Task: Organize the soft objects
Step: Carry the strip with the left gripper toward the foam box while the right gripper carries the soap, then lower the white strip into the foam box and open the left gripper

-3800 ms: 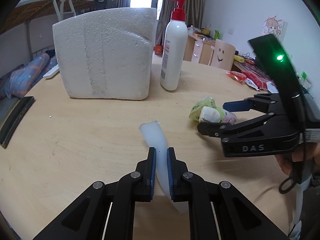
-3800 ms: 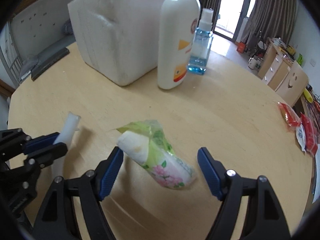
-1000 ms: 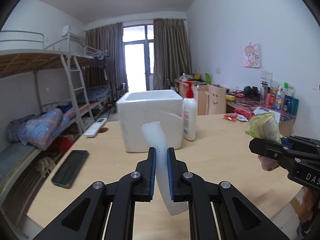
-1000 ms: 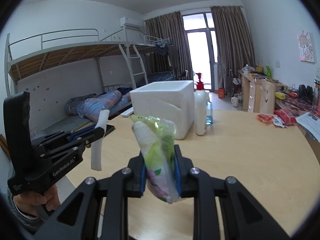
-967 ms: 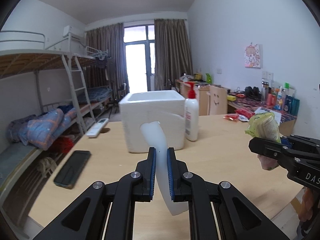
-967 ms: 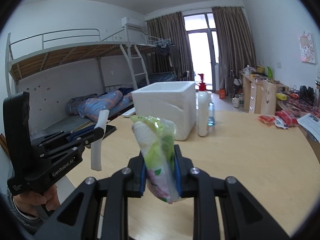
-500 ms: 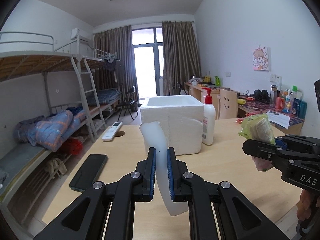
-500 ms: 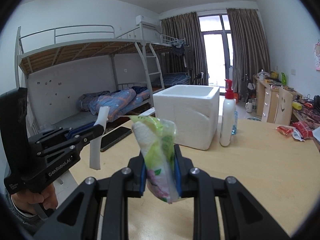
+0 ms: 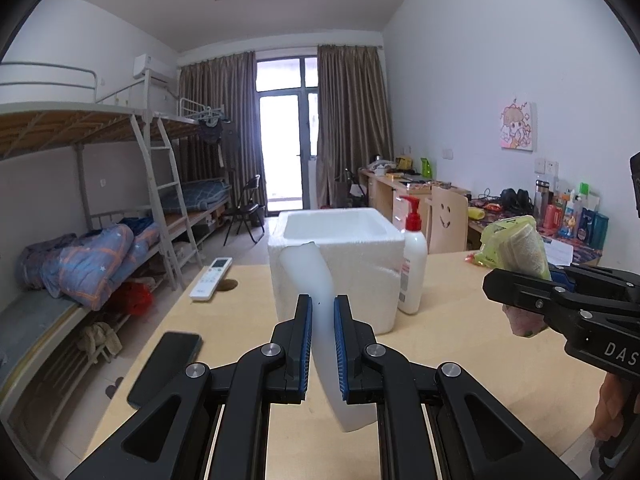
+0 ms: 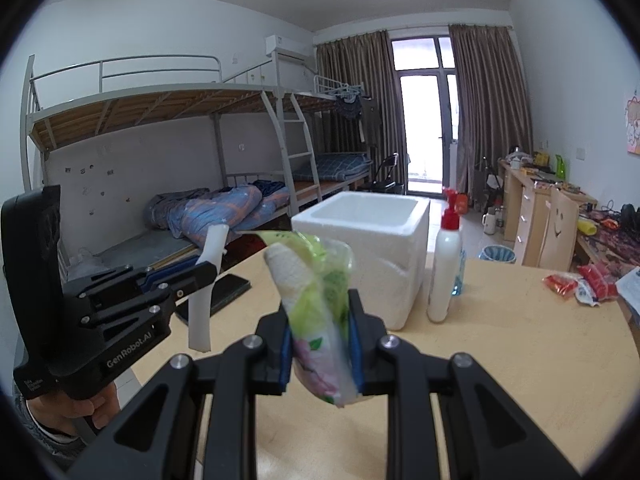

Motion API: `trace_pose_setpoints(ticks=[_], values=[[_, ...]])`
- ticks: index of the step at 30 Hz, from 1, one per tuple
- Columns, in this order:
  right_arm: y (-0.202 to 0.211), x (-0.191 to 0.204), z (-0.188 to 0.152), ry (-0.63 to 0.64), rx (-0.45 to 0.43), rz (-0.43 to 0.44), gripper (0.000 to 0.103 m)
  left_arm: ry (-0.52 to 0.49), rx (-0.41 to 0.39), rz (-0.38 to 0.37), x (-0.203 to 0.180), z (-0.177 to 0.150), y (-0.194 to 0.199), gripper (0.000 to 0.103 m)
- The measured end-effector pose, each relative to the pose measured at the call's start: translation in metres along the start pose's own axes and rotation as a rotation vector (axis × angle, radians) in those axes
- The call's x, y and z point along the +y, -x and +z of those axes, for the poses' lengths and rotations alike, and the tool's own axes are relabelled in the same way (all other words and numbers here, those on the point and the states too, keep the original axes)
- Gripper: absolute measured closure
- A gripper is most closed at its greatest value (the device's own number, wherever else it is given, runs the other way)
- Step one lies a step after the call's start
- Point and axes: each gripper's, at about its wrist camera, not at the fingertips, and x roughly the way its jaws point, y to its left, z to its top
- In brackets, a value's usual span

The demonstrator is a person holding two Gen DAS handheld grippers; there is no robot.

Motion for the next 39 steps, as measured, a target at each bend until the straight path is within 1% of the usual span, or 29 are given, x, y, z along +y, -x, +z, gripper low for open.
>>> trace_pose_setpoints(ticks=[5,9,12,15,25,28,32,34,39], values=[[0.001,-0.004,0.016,-0.007,-0.010,0.001,0.076,0.000,-0.017,-0.034,0.002,0.020,-0.001,0.091],[0.001,-0.003,0.034,-0.003,-0.026,0.004,0.076,-0.008,-0.032,-0.032,0.003,0.039,-0.003,0.091],[0.000,-0.002,0.046,0.006,-0.041,0.001,0.076,-0.010,-0.057,-0.035,0.003,0.050,0.000,0.091],[-0.001,-0.002,0.052,0.013,-0.050,-0.004,0.076,-0.011,-0.061,-0.041,0.002,0.055,0.000,0.091],[-0.015,-0.008,0.052,0.013,-0.035,-0.003,0.076,-0.019,-0.057,-0.057,-0.001,0.059,-0.008,0.091],[-0.024,-0.010,0.056,0.011,-0.023,-0.022,0.076,-0.021,-0.053,-0.070,0.001,0.064,-0.015,0.091],[-0.036,-0.013,0.062,0.023,-0.024,-0.016,0.076,-0.023,-0.058,-0.080,0.001,0.071,-0.027,0.091],[-0.039,-0.015,0.062,0.027,-0.031,-0.007,0.076,-0.021,-0.058,-0.085,0.003,0.075,-0.037,0.091],[-0.058,-0.023,0.070,0.023,-0.023,-0.026,0.076,-0.018,-0.046,-0.096,0.005,0.084,-0.061,0.091]])
